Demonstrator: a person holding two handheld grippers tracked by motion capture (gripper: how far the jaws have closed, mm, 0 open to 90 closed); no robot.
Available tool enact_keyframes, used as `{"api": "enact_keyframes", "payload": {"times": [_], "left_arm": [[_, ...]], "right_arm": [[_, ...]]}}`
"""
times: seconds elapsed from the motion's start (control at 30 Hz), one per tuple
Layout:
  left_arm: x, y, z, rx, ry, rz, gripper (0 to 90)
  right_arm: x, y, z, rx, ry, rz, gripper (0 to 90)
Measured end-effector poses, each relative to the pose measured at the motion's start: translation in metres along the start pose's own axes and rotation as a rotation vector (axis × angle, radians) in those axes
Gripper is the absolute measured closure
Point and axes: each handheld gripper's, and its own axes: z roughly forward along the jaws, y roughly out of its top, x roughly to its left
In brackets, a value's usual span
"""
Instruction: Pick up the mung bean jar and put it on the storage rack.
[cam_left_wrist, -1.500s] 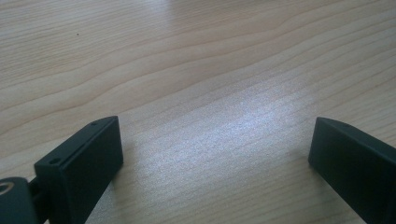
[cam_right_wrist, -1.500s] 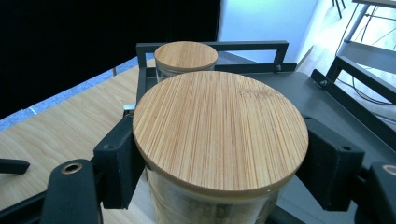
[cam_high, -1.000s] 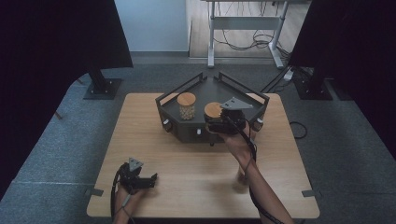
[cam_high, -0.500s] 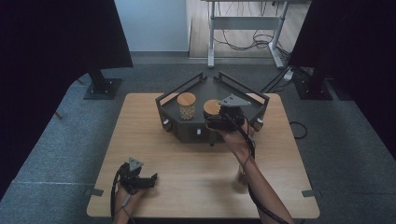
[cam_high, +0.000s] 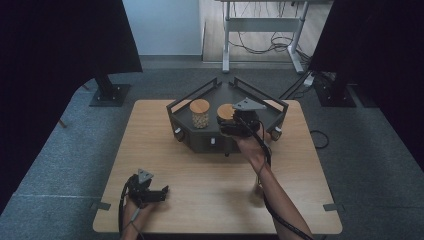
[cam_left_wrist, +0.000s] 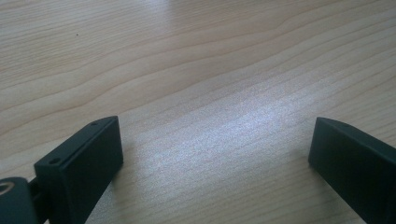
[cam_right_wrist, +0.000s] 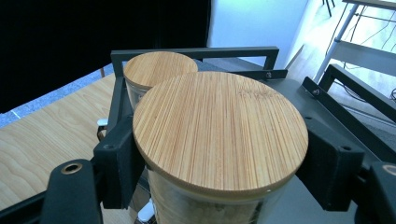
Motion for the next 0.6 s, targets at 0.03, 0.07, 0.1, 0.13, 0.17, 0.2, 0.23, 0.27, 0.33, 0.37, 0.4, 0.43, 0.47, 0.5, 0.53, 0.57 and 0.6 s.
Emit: {"api": "enact_keyframes", "payload": {"times": [0.03, 0.07, 0.1, 0.13, 0.17, 0.2, 0.23, 0.27, 0.33, 0.37, 0.4, 0.43, 0.47, 0.5, 0.53, 0.57, 0.6], "left_arm": [[0.000, 0.000, 0.000, 0.000, 0.000, 0.000, 2.9], [0.000, 0.000, 0.000, 0.001, 0.000, 0.001, 2.9], [0.000, 0.000, 0.000, 0.001, 0.000, 0.002, 3.0], [0.000, 0.000, 0.000, 0.001, 0.000, 0.002, 2.9], [0.000, 0.000, 0.000, 0.001, 0.000, 0.001, 2.9], [0.000, 0.000, 0.000, 0.001, 0.000, 0.001, 2.9], [0.000, 0.000, 0.000, 0.001, -0.001, 0.002, 2.9], [0.000, 0.000, 0.000, 0.001, -0.001, 0.001, 3.0], [0.000, 0.000, 0.000, 0.001, -0.001, 0.002, 3.0], [0.000, 0.000, 0.000, 0.001, -0.001, 0.002, 2.9], [0.000, 0.000, 0.000, -0.001, 0.000, -0.001, 2.9], [0.000, 0.000, 0.000, -0.001, 0.000, 0.000, 2.9], [0.000, 0.000, 0.000, -0.001, 0.000, 0.000, 3.0], [0.000, 0.000, 0.000, -0.001, 0.000, -0.001, 2.9], [0.000, 0.000, 0.000, -0.001, -0.001, -0.001, 2.9], [0.000, 0.000, 0.000, -0.001, 0.000, -0.001, 3.0], [0.000, 0.000, 0.000, -0.001, 0.000, -0.001, 2.9]], "right_arm": [[0.000, 0.000, 0.001, 0.001, -0.002, 0.000, 24.2], [-0.001, 0.000, 0.001, 0.001, -0.003, 0.001, 24.1], [-0.001, 0.000, 0.002, 0.003, -0.002, -0.001, 24.2], [-0.001, 0.000, 0.003, 0.005, -0.001, -0.002, 24.1], [-0.001, 0.000, 0.003, 0.005, -0.002, -0.002, 24.1], [-0.001, -0.001, 0.004, 0.005, -0.003, -0.003, 24.1], [-0.002, -0.001, 0.005, 0.004, -0.004, -0.003, 24.1], [-0.002, -0.001, 0.005, 0.004, -0.004, -0.002, 24.1], [-0.003, -0.001, 0.007, 0.005, -0.006, -0.001, 24.1], [-0.004, -0.001, 0.008, 0.005, -0.008, 0.000, 24.1], [-0.004, -0.001, 0.008, 0.006, -0.009, -0.001, 24.1], [-0.004, -0.001, 0.009, 0.006, -0.010, 0.000, 24.1], [-0.004, -0.001, 0.010, 0.007, -0.010, 0.000, 24.1], [-0.005, -0.001, 0.010, 0.007, -0.011, -0.001, 24.1], [-0.005, -0.001, 0.011, 0.005, -0.012, -0.002, 24.1], [-0.005, -0.001, 0.011, 0.004, -0.012, -0.002, 24.1], [-0.005, -0.001, 0.012, 0.003, -0.012, -0.001, 24.1]]}}
